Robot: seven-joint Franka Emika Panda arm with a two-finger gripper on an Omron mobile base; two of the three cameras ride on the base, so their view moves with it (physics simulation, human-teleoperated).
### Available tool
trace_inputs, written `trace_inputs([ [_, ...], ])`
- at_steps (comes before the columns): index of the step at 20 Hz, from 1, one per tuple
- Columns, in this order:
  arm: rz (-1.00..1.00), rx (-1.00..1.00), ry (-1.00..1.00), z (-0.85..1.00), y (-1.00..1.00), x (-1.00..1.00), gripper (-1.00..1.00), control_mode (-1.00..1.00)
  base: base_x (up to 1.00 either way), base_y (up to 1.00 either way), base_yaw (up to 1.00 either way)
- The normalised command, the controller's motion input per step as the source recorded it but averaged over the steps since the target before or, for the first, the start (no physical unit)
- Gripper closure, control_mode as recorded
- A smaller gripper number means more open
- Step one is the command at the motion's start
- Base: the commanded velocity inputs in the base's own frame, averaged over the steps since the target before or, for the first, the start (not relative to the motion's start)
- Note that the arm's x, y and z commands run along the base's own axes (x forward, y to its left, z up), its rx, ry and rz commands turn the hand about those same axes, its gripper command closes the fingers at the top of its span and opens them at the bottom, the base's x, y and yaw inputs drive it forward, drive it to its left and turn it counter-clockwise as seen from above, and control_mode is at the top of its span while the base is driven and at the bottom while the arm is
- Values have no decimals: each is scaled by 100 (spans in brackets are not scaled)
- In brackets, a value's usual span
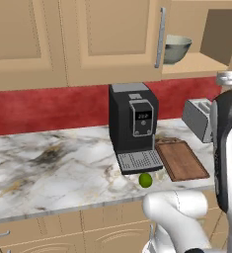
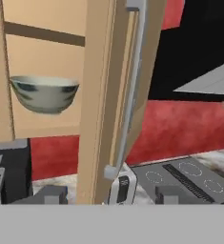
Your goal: Open the cabinet. Place the bowl and condiment on the counter. Then place the lime and garlic on the cutting board.
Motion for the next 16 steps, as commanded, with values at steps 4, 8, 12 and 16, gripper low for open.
trace_inputs([
  [4, -6, -42, 15, 22, 100, -3, -100, -100, 0, 0, 0],
  [8, -22, -33, 24, 0, 78, 75, -100, -100, 0, 0, 0],
  [12, -33, -24, 20, 0, 16, 100, -100, -100, 0, 0, 0],
  [16, -36, -10, 26, 3, -25, 100, -100, -100, 0, 0, 0],
])
